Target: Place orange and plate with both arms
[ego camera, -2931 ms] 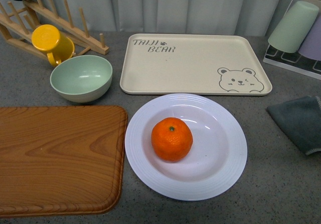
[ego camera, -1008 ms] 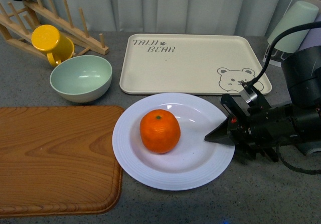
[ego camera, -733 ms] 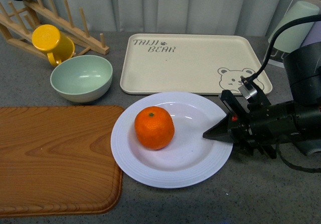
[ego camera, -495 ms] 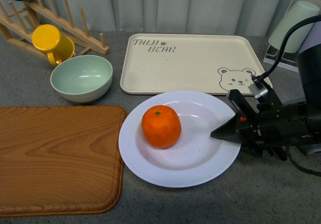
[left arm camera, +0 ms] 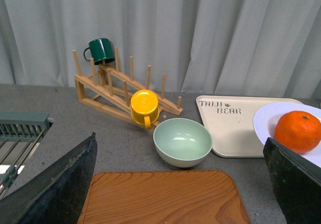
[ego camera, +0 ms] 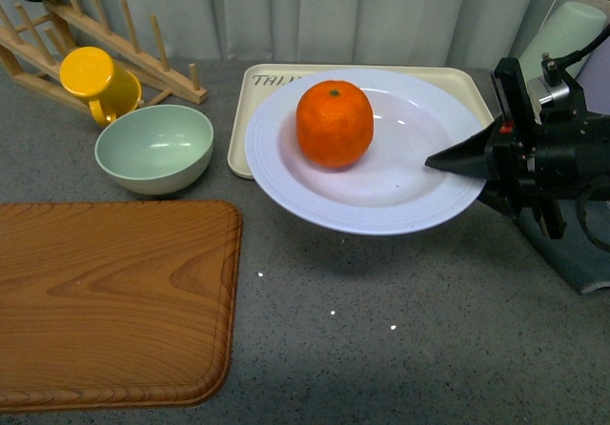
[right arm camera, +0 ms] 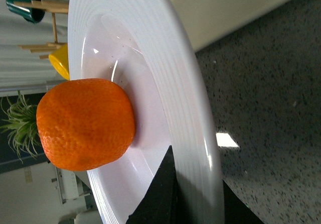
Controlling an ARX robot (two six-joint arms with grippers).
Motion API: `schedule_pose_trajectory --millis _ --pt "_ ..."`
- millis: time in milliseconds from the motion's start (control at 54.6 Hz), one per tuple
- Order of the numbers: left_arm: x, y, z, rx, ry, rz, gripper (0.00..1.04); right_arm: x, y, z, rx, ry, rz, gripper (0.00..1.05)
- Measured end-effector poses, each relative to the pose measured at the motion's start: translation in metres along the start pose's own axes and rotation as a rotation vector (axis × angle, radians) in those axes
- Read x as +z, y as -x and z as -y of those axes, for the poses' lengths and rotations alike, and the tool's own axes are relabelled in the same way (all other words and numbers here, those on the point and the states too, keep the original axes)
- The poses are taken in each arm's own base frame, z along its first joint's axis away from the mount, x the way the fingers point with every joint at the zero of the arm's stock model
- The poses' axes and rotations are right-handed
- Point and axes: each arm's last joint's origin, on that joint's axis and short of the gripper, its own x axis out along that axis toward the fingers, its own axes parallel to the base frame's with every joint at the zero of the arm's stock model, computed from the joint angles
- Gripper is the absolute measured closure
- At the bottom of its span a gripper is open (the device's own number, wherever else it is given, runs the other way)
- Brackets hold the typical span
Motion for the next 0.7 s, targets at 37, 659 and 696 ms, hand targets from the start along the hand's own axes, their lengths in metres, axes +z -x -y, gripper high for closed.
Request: schedule_pose_trajectory --millis 37,659,696 --pt "0.0 0.0 0.0 0.0 0.0 0.0 0.06 0.003 -0.003 0.0 0.008 -0.013 0.016 1.01" --pt "0.0 0.0 0.0 0.0 0.0 0.0 0.06 0.016 -0.09 -0.005 0.047 -0.193 0.177 1.01" --pt "0.0 0.0 0.0 0.0 -0.001 0.0 0.06 0.015 -0.095 -0.004 0.044 -0.203 0.18 1.01"
